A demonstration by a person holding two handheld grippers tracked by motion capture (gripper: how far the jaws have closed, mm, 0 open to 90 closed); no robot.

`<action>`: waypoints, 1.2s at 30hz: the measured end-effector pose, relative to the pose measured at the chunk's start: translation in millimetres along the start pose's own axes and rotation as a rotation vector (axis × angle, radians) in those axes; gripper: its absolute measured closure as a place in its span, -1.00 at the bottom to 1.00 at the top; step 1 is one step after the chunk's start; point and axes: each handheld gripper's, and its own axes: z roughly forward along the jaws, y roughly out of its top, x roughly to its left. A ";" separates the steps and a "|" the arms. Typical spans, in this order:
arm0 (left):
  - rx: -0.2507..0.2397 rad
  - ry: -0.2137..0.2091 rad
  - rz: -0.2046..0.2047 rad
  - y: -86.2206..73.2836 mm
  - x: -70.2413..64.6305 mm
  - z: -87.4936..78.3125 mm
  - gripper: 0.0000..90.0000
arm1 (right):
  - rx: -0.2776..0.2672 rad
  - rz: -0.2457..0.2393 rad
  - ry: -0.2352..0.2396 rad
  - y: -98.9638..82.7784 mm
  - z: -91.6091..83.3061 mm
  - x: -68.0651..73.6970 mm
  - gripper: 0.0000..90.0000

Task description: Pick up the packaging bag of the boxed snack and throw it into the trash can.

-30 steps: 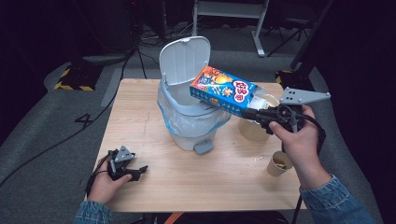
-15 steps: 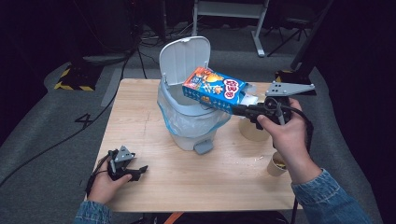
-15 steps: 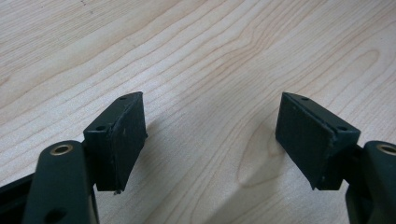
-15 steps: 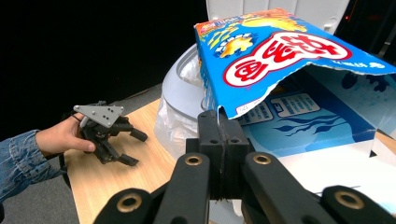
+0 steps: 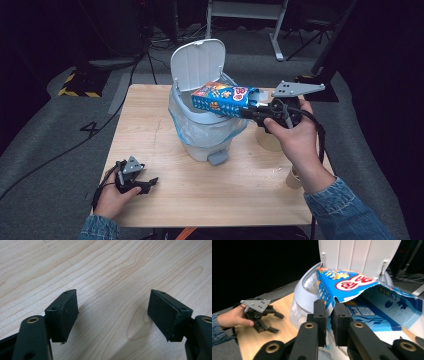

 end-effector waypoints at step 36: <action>-0.002 0.000 -0.001 0.3 0.3 0.4 -0.45 | -0.033 -0.037 -0.118 -80.1 -87.1 -44.2 -0.36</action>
